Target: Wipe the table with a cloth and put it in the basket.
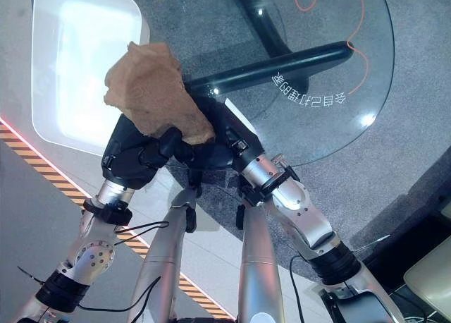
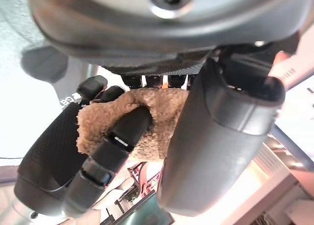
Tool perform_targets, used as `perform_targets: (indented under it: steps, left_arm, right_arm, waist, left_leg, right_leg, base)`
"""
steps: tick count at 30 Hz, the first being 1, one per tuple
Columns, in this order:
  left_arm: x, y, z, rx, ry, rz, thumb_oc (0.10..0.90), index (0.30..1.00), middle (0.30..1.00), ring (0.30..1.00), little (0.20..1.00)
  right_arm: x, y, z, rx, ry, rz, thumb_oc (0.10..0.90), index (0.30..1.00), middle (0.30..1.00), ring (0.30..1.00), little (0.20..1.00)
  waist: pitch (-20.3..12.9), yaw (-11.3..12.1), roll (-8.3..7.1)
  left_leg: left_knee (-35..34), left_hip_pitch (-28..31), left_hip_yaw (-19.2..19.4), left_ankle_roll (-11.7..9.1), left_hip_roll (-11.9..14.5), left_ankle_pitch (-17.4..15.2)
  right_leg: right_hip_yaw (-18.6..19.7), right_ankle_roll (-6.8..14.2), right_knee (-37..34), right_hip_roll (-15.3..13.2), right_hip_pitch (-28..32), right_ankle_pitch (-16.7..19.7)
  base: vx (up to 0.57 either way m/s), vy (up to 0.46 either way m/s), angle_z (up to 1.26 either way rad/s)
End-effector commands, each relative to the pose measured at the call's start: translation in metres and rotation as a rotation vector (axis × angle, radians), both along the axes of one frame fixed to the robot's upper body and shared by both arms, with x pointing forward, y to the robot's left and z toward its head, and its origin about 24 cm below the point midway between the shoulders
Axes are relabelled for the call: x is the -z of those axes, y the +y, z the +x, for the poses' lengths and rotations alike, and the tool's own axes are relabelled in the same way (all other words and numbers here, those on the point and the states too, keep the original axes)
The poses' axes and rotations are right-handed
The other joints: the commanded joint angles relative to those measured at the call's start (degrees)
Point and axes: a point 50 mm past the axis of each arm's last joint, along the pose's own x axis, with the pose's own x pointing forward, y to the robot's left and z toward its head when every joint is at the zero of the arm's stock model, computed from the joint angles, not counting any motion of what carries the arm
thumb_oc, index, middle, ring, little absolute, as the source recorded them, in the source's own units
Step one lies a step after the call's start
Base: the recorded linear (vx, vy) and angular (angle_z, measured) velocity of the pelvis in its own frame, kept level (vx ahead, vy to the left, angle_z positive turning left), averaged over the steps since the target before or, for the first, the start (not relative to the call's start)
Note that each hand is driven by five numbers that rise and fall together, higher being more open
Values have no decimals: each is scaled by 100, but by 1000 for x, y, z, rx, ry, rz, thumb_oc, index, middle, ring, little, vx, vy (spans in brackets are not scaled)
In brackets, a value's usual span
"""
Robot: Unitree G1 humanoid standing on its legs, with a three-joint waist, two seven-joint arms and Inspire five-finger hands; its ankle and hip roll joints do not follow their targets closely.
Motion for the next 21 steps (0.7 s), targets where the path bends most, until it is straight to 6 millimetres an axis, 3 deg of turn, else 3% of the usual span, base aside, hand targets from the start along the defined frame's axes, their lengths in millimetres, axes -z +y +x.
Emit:
perform_targets:
  steps: [1,8,14,21]
  left_arm:
    - [-47,-16,-26,177,-332,-61,800,900,900,900,900]
    - [-48,-9,-29,127,-331,-121,800,900,900,900,900]
    - [-46,-7,-32,119,-312,-129,800,900,900,900,900]
    - [-45,-19,-32,175,-263,-163,800,900,900,900,900]
  right_arm:
    - [-29,25,-20,-106,-193,-30,100,300,300,300,200]
    - [-12,5,-6,184,-234,-267,100,300,300,300,200]
    - [-16,-1,-12,184,-259,-238,100,300,300,300,200]
    - [-32,14,-25,86,-340,-168,100,300,300,300,200]
  waist:
    - [-146,19,90]
    - [-146,5,78]
    - [-146,-13,58]
    - [-146,-13,64]
  left_leg:
    - [12,151,-60,262,-424,-167]
    - [-86,188,-60,270,-434,-141]
    - [-131,195,-69,286,-451,-122]
    - [-122,148,-72,301,-460,-110]
  right_leg:
    - [-156,70,-418,332,130,346]
    - [-153,73,-441,342,146,338]
    - [-134,80,-475,362,155,350]
    - [-87,90,-480,376,108,372]
  base:
    - [0,0,0]
    - [0,0,0]
    - [0,0,0]
    - [0,0,0]
